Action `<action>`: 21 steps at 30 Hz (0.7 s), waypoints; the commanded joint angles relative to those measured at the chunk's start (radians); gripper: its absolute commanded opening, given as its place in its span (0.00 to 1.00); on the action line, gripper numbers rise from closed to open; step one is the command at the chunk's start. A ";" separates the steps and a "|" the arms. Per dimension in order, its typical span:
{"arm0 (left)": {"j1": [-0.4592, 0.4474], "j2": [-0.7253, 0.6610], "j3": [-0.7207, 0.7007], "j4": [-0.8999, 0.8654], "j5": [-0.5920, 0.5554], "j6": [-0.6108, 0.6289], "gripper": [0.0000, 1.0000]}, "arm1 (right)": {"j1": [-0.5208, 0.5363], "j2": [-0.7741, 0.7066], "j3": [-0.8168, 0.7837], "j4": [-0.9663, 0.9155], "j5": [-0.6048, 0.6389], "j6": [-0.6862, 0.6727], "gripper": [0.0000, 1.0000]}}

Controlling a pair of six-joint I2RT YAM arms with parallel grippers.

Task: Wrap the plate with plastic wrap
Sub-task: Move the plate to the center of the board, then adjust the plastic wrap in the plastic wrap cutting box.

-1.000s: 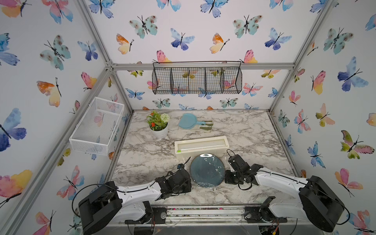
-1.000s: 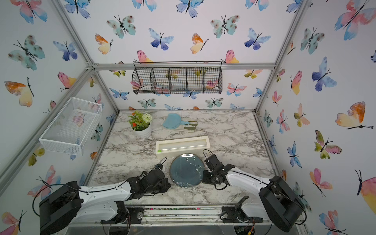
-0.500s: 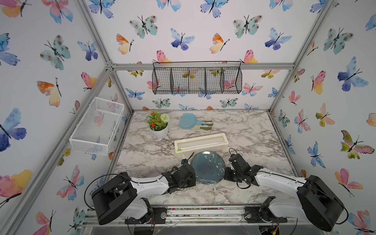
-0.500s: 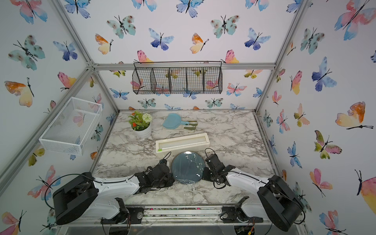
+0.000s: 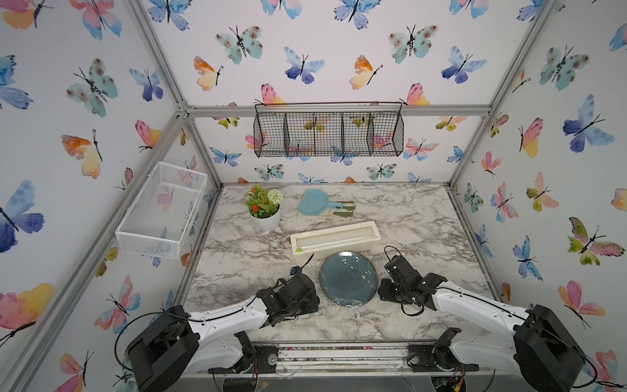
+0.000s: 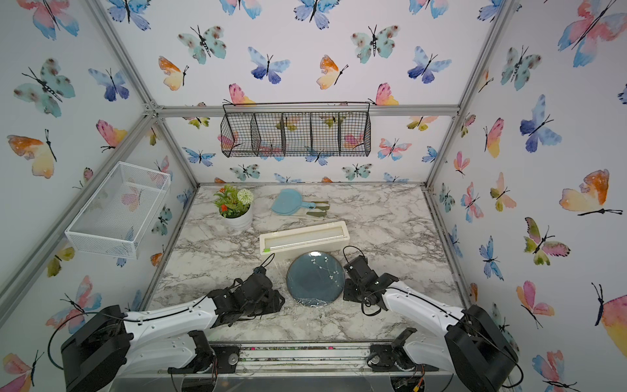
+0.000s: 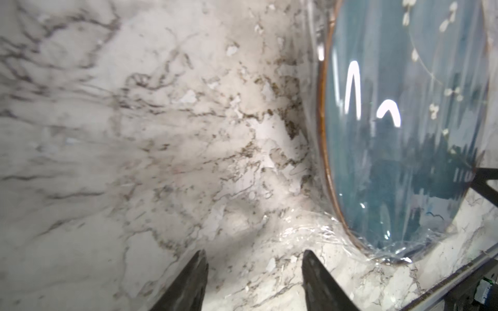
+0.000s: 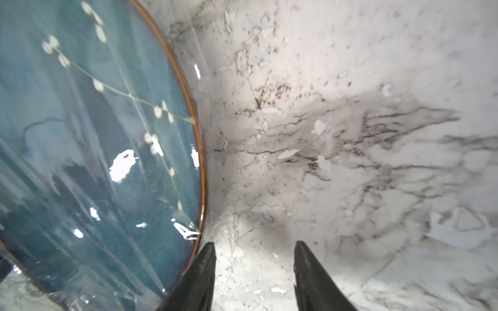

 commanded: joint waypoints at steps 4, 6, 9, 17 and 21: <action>0.088 -0.077 0.071 -0.165 -0.007 0.073 0.54 | 0.000 -0.089 0.096 -0.137 0.077 -0.005 0.52; 0.142 -0.089 0.104 -0.147 0.006 0.105 0.61 | -0.005 -0.106 0.132 -0.142 0.094 -0.025 0.54; 0.232 -0.082 0.149 -0.085 0.057 0.144 0.65 | -0.059 -0.057 0.188 -0.106 0.063 -0.098 0.58; 0.312 0.066 0.230 0.093 0.181 0.211 0.66 | -0.435 0.173 0.265 0.188 -0.405 -0.295 0.56; 0.327 0.134 0.238 0.138 0.216 0.234 0.63 | -0.472 0.343 0.345 0.209 -0.552 -0.362 0.54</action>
